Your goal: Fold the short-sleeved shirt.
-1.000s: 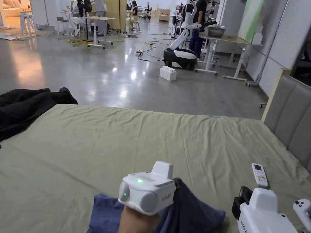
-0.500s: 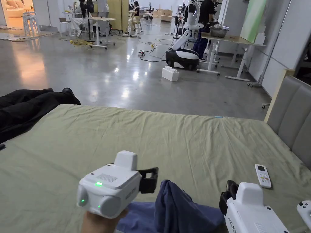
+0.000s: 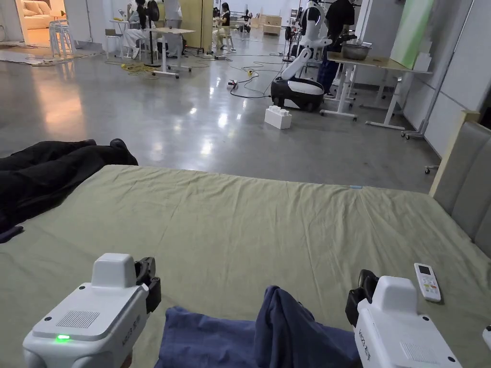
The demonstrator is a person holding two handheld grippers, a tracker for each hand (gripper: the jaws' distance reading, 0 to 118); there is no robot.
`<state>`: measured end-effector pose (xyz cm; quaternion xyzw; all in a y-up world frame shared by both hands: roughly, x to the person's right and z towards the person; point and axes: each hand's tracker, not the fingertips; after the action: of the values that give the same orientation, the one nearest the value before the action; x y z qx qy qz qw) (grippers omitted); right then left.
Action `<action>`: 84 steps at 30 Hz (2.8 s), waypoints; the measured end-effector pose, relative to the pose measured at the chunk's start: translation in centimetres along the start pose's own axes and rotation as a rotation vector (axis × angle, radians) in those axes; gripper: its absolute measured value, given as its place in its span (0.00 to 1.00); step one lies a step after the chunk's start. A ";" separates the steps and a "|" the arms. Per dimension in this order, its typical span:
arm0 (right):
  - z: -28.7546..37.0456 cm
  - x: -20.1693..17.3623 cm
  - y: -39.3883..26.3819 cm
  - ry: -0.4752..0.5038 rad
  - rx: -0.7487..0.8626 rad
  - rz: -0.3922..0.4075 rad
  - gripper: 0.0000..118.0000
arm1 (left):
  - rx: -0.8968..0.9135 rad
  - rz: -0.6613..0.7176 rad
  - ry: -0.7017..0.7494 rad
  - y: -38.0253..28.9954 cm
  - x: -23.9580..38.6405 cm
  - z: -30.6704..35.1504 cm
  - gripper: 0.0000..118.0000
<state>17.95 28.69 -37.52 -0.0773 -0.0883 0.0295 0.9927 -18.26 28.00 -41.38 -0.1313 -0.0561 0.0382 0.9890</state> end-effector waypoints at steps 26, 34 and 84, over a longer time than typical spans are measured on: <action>-4.6 3.0 -5.9 -0.036 -0.182 -0.011 0.00 | -0.717 0.028 -0.013 -10.9 -2.6 -21.8 0.74; -6.6 5.2 -8.7 -0.069 -0.273 -0.024 0.00 | -0.671 -0.137 0.078 -13.6 0.2 -22.7 0.67; -8.8 9.8 6.7 -0.043 -0.133 0.001 0.06 | -0.162 -0.076 -0.032 8.6 -2.3 -10.3 0.05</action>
<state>28.84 34.72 -45.46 -0.1425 -0.1115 0.0256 0.9832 -19.79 33.46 -53.75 -0.2080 -0.0796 -0.0018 0.9749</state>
